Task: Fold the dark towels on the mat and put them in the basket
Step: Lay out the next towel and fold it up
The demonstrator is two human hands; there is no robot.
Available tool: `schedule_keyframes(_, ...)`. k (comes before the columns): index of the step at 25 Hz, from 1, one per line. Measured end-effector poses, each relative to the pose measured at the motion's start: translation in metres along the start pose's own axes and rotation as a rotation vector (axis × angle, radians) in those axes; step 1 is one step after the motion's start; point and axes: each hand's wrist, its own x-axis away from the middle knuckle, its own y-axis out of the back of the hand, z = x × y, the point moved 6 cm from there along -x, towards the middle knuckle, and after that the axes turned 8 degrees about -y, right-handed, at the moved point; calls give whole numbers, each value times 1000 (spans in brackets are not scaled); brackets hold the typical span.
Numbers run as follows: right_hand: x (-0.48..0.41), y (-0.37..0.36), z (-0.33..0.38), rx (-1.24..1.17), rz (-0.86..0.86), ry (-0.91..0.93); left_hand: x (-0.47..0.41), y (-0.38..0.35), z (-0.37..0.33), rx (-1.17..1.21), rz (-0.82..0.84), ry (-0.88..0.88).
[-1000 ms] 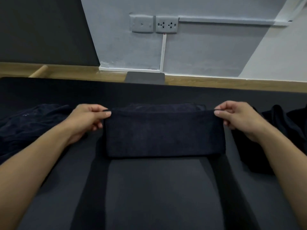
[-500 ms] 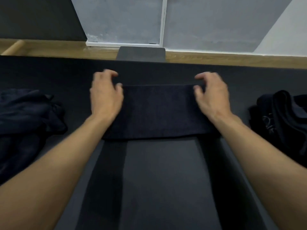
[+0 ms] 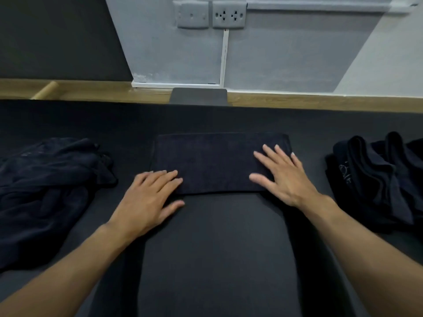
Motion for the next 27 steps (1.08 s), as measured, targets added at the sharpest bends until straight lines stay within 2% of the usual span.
schedule_keyframes(2, 31, 2, 7, 99, -97, 100, -7, 15, 15, -79, -20, 63)
schedule_keyframes(3, 40, 7, 12, 158, -191, 124, -13, 23, 26, -69, -13, 192)
schedule_keyframes(5, 56, 22, 37, 234, -382, 176, -19, 32, 44, 145, 20, 583)
schedule_keyframes(6, 64, 25, 59, 232, -383, 214, -18, 32, 44, 353, 8, 788)
schedule_keyframes(8, 85, 14, 108, 85, -197, 279, -14, 26, 28, 771, -92, 1066)
schedule_keyframes(10, 102, 12, 136, -143, -7, 281, -10, 19, 11, 1022, -119, 1168)
schedule_keyframes(11, 103, 20, 132, -204, -39, 229, -7, 18, 5, 1104, -95, 1193)
schedule_keyframes(13, 92, 33, 97, -111, -162, -25, -4, 7, -1, 1171, -1, 1184)
schedule_keyframes(15, 88, 31, 63, -41, -8, -302, -2, 4, 3, 1107, 14, 1131)
schedule_keyframes(16, 93, 25, 59, -106, 92, -360, 1, 9, 9, 1026, -25, 1117)
schedule_keyframes(18, 107, 13, 67, -235, 194, -353, 20, 21, 8, 970, -69, 1130)
schedule_keyframes(20, 119, 12, 70, -304, 205, -336, 44, 32, -20, 1021, 15, 1101)
schedule_keyframes(21, 124, 10, 68, -424, 236, -353, 53, 39, -42, 1042, 76, 1038)
schedule_keyframes(23, 138, 4, 72, -887, 334, -392, 64, 53, -83, 1098, 112, 892)
schedule_keyframes(25, 151, 4, 80, -1168, 335, -301, 69, 62, -102, 1174, 2, 825)
schedule_keyframes(27, 156, 8, 79, -1186, 224, -184, 75, 58, -96, 1321, -144, 938)
